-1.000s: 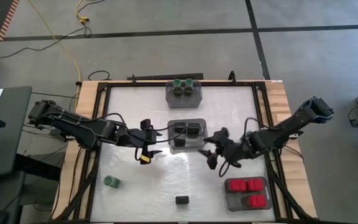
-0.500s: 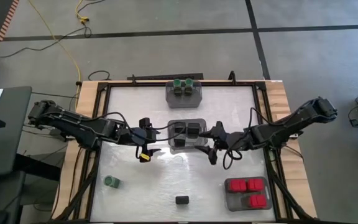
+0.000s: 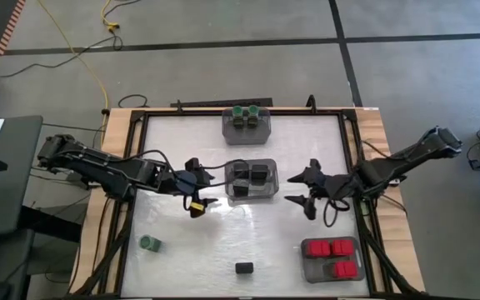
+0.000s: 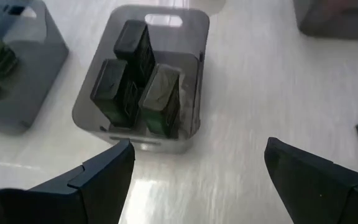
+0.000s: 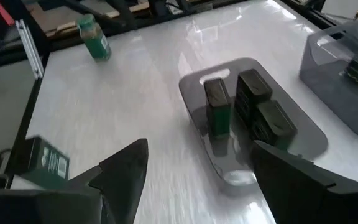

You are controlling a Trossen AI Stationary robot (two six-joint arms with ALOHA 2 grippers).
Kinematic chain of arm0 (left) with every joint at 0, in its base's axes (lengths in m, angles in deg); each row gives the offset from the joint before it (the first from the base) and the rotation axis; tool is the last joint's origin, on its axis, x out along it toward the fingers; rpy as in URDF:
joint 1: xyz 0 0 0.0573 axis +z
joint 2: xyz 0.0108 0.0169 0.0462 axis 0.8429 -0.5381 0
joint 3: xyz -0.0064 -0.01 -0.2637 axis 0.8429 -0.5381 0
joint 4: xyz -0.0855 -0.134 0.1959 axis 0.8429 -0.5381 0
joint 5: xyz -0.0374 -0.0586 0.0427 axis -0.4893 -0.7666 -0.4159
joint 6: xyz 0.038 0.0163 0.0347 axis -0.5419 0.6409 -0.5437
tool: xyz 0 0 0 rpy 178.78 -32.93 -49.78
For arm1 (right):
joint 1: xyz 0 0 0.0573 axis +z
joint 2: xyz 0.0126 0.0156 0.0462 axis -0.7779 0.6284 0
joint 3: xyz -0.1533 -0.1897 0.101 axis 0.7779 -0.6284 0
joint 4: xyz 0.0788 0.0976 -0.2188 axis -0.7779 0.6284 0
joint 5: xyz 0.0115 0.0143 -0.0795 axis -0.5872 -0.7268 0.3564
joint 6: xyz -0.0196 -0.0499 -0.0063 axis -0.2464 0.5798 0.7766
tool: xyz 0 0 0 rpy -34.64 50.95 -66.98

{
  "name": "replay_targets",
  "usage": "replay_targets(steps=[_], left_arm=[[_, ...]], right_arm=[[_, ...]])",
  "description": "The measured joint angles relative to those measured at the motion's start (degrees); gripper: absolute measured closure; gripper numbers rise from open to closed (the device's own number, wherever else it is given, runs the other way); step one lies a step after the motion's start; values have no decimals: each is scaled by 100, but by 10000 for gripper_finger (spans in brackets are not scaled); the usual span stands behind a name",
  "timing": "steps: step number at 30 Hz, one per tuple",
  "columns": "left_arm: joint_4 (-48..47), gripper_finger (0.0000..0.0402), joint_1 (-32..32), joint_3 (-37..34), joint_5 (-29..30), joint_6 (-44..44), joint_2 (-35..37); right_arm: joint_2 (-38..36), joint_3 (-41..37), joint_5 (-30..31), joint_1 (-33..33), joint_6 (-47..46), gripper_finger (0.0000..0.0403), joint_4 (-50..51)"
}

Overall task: Sort spices by type
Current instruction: Put the green seasoning bottle into the top black bin

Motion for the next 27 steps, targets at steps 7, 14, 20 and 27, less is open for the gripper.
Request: replay_targets(steps=[7, 14, 20, 27], left_arm=[[223, 56, 98, 0, 315, 222, 0], [431, 47, 100, 0, 640, 950, 0], [508, 42, 99, 0, 591, 1073, 0], [440, 43, 72, 36, 416, 1481, 0]], right_arm=[[-609, 0, 4, 274, 2, 92, 723], [-971, -188, 14, 755, -38, 92, 1082], [-1249, -540, 16, 1055, -92, 92, 967], [-1362, -738, 58, 1101, -318, 92, 962]])
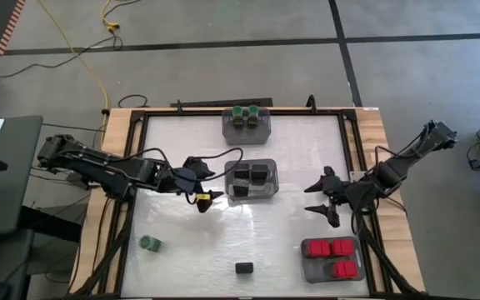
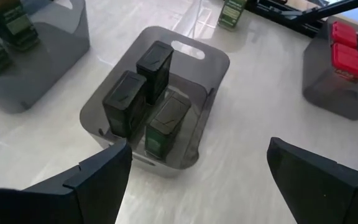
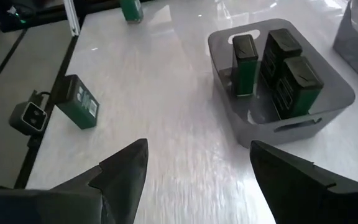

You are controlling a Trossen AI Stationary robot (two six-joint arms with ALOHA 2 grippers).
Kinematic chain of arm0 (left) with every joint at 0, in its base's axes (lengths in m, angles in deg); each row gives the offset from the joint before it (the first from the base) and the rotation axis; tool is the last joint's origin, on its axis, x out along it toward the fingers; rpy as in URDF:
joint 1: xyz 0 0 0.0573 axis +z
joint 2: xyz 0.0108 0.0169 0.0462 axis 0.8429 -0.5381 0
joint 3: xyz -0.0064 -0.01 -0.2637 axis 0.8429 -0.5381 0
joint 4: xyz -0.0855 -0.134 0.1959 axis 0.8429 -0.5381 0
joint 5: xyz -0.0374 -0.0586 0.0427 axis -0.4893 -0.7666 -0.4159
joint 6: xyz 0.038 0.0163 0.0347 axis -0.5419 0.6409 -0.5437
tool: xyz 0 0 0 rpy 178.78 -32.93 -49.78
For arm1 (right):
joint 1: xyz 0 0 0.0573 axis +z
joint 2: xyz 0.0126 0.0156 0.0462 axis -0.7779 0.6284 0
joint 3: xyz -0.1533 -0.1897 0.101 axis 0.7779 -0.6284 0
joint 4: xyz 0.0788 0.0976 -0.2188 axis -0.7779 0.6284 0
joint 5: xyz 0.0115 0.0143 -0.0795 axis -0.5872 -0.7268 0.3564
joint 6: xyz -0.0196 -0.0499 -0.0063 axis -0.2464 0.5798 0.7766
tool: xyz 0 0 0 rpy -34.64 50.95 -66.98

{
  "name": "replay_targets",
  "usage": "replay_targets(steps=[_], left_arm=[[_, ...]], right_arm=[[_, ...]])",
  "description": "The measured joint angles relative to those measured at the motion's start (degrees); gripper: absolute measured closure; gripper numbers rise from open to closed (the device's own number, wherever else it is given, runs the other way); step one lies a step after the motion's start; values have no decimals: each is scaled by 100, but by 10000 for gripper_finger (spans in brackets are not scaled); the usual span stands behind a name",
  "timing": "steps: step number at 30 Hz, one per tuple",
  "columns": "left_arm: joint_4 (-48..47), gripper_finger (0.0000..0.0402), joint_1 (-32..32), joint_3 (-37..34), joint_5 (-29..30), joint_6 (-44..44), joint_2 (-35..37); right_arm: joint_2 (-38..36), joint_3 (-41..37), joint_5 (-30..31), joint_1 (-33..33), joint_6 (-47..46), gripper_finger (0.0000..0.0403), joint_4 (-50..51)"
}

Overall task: Sort spices by type
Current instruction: Put the green seasoning bottle into the top black bin

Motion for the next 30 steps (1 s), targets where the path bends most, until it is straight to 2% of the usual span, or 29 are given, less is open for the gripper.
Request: replay_targets(steps=[4, 10, 14, 18, 22, 25, 30], left_arm=[[-482, 43, -96, 324, -94, 22, 0], [-2040, 43, -713, 1061, -334, 173, 0], [-3066, 43, -1197, 1353, -614, 990, 2], [-3614, 43, -1641, 1361, -1103, 1811, 4], [-3980, 43, -2039, 1361, -1566, 2272, -2], [-4179, 43, -2377, 1361, -1643, 2248, -8], [-4490, 43, -2883, 1361, -1643, 1653, -9]], right_arm=[[4, -87, 3, 0, -29, 92, 14], [4, -108, 3, 0, -96, 92, 7], [6, -108, 3, 0, -91, 92, 9], [6, -108, 6, -28, -38, 91, 11], [15, -108, 17, -130, -34, 91, 13], [15, -108, 21, -218, -35, 91, 11], [15, -108, 21, -407, -136, 91, 11]])
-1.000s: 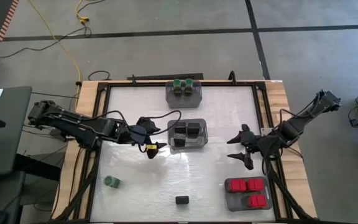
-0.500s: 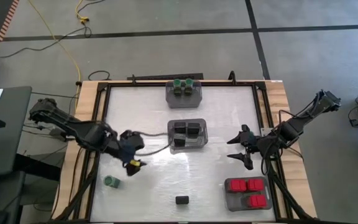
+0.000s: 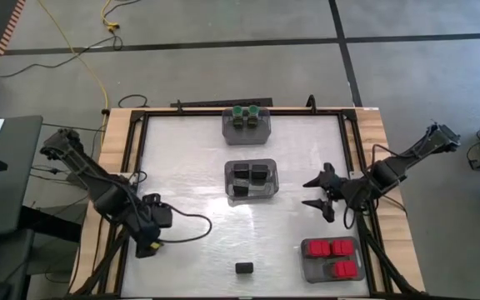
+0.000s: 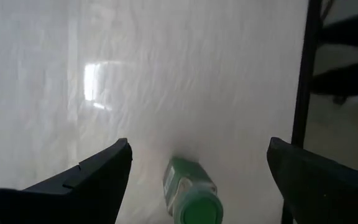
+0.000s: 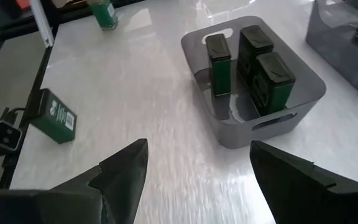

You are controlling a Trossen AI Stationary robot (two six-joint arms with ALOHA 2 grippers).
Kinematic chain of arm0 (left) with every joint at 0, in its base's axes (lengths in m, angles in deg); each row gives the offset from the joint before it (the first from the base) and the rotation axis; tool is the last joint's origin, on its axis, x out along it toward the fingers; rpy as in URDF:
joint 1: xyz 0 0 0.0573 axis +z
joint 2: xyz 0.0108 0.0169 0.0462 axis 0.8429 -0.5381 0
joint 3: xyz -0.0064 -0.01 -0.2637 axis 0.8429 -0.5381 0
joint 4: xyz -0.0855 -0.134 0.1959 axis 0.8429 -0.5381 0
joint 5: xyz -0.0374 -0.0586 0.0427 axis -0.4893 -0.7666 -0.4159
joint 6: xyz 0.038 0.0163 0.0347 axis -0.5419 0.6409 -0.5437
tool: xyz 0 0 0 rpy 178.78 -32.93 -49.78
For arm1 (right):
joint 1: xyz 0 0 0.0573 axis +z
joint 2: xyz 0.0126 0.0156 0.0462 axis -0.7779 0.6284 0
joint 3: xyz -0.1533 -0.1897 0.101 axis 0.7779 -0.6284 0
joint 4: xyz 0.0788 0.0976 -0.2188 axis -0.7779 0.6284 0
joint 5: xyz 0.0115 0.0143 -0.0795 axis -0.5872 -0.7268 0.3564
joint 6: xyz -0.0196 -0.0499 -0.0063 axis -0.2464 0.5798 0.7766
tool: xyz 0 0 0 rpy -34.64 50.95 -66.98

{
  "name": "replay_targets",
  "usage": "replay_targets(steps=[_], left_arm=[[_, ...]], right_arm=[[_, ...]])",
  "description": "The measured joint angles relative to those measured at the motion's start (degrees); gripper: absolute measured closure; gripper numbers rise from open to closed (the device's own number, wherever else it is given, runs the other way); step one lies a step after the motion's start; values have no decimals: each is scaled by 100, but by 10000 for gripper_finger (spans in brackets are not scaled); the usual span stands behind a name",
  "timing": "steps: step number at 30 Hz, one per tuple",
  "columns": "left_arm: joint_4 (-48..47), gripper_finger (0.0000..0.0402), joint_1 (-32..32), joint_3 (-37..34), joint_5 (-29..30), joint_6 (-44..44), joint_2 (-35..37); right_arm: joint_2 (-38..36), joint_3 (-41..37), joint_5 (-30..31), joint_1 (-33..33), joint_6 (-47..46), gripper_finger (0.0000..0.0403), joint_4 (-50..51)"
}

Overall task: Sort spices by type
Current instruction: Put the green seasoning bottle into the top black bin

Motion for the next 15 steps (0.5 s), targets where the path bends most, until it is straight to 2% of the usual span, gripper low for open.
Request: replay_targets(steps=[7, 15], left_arm=[[-108, 43, -331, -187, -7, 2, 2], [-96, 43, -463, -587, -453, 342, -4]], right_arm=[[2, 0, 0, -254, -153, 91, 0], [2, 0, 0, -476, -238, 91, -2]])
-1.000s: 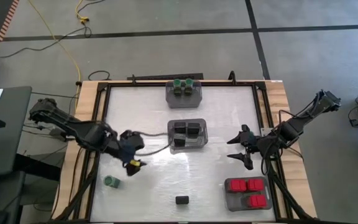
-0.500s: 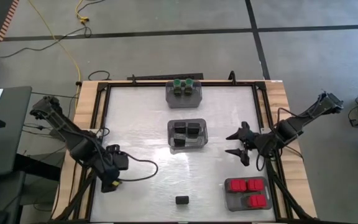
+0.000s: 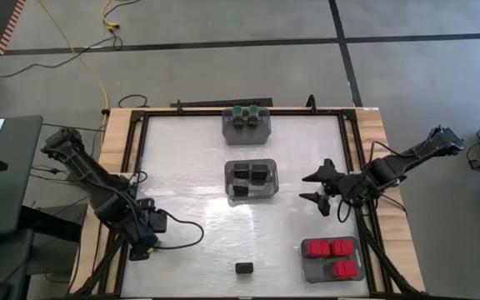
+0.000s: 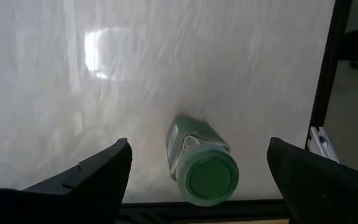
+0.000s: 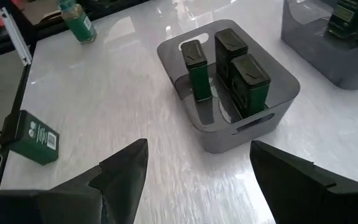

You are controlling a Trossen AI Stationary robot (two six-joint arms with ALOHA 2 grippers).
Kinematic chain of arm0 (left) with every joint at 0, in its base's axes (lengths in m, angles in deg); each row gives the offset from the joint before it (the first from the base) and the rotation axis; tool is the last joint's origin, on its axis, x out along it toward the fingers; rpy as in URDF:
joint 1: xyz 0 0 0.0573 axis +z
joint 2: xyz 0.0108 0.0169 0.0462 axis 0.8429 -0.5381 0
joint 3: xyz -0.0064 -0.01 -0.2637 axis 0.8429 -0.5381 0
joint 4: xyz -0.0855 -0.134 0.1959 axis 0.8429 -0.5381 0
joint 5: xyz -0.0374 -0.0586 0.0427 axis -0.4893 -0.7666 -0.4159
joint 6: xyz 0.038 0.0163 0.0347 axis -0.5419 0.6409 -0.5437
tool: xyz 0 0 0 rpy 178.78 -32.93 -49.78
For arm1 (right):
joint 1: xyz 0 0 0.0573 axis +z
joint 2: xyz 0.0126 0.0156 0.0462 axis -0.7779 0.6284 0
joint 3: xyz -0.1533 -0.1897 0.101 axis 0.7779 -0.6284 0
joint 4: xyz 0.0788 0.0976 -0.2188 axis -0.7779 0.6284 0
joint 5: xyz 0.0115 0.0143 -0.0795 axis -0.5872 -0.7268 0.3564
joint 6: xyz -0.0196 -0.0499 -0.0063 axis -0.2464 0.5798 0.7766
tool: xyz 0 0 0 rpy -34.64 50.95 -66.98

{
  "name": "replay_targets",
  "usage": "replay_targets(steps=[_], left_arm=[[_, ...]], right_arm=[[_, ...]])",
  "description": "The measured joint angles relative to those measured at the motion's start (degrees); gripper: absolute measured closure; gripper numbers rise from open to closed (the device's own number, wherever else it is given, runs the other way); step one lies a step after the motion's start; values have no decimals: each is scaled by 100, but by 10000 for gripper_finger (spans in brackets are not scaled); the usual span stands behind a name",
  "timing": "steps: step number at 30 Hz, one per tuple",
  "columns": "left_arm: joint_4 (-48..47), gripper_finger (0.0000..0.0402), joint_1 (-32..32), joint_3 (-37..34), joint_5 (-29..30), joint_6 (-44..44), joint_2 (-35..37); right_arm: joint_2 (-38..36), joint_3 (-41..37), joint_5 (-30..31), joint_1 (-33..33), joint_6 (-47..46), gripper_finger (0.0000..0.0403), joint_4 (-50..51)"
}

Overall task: Sort spices by type
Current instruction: Put the green seasoning bottle into the top black bin

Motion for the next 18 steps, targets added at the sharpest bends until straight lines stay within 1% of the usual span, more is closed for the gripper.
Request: replay_targets(steps=[9, 13, 18], left_arm=[[103, 43, -328, -266, -21, -67, 0], [305, 43, -361, -375, -42, -76, 0], [467, 43, -394, -377, -45, -566, 0]], right_arm=[[0, 0, 0, -190, -16, 91, 0], [0, 0, 0, -261, -16, 91, 0], [0, 0, 0, -319, -18, 91, 0]])
